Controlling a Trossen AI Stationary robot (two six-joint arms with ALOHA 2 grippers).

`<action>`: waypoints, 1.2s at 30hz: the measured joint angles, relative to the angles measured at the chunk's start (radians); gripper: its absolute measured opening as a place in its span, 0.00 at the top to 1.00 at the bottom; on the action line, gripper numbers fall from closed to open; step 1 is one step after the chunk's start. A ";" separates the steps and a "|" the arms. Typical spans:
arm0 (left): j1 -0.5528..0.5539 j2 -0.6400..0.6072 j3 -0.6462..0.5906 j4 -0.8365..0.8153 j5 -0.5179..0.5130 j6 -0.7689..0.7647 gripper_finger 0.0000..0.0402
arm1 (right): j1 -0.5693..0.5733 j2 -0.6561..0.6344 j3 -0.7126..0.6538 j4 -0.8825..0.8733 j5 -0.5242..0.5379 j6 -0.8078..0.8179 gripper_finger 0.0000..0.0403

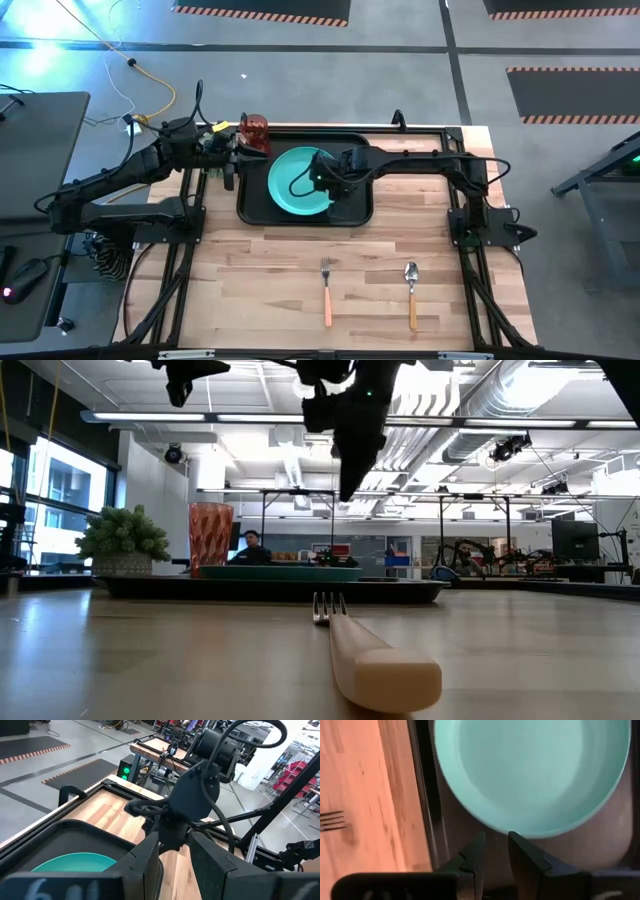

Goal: Pick and place plate/cup/fork/spoon on tray
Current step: Put the orange fork to the right of the blue plate on the black tray

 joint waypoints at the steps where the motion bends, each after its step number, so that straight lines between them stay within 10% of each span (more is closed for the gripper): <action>1: 0.000 0.000 0.000 0.000 0.000 0.000 0.75 | 0.001 0.000 0.000 -0.032 0.000 0.036 0.81; 21: 0.000 0.000 0.000 0.001 0.000 0.001 0.75 | 0.083 -0.073 -0.001 -0.466 0.259 0.367 0.81; 36: 0.001 0.045 0.001 0.000 -0.054 -0.036 0.71 | 0.073 -0.347 -0.001 -0.473 0.376 0.542 0.81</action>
